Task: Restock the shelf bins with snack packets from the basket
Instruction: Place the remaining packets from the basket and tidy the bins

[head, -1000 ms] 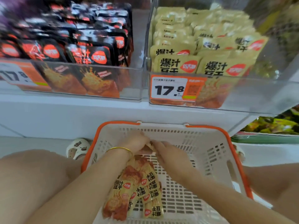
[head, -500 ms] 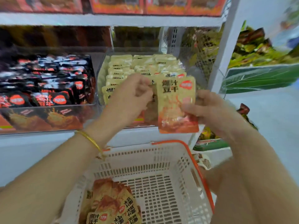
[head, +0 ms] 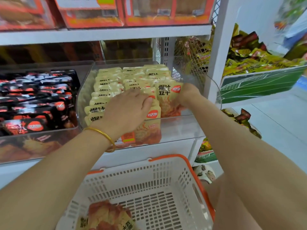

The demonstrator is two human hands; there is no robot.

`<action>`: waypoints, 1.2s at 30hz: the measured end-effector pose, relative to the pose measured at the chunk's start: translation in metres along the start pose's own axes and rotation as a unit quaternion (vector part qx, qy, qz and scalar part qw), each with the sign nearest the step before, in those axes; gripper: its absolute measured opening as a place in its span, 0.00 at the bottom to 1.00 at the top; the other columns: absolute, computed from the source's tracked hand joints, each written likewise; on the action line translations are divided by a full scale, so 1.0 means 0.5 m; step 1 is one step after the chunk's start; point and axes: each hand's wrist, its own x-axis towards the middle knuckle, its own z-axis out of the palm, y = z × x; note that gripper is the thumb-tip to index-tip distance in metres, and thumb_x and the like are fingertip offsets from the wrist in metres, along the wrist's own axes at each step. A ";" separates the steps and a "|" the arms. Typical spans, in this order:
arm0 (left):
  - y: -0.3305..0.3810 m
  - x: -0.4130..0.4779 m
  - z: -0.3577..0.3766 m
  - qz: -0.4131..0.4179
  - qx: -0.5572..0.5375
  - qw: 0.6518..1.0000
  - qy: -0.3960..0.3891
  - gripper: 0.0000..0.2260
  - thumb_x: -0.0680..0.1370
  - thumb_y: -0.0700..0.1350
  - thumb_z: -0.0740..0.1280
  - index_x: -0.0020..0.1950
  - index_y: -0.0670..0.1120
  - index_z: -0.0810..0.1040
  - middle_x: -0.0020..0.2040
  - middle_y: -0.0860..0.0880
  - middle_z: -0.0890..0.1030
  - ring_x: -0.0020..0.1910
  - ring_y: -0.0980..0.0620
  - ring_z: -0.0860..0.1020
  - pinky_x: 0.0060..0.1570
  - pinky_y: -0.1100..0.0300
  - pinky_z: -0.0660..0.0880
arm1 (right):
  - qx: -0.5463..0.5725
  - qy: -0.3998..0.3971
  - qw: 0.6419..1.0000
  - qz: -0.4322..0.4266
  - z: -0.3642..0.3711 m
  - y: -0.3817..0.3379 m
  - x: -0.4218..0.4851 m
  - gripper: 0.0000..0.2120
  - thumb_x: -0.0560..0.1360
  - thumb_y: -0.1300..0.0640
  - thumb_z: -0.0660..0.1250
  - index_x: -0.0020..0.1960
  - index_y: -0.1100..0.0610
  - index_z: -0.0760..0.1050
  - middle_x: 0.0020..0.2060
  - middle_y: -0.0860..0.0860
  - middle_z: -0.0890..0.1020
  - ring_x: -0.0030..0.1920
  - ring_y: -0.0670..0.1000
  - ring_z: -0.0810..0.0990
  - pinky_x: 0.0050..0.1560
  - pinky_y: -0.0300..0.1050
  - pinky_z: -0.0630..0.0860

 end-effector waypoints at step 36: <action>-0.250 -0.356 0.329 -0.178 -0.106 0.952 -0.227 0.12 0.80 0.44 0.56 0.54 0.47 0.78 0.53 0.48 0.79 0.47 0.50 0.74 0.42 0.57 0.70 | -0.242 -0.393 0.871 -0.166 0.882 0.167 -0.472 0.23 0.77 0.58 0.59 0.71 0.58 0.62 0.67 0.56 0.67 0.67 0.57 0.65 0.63 0.52 0.69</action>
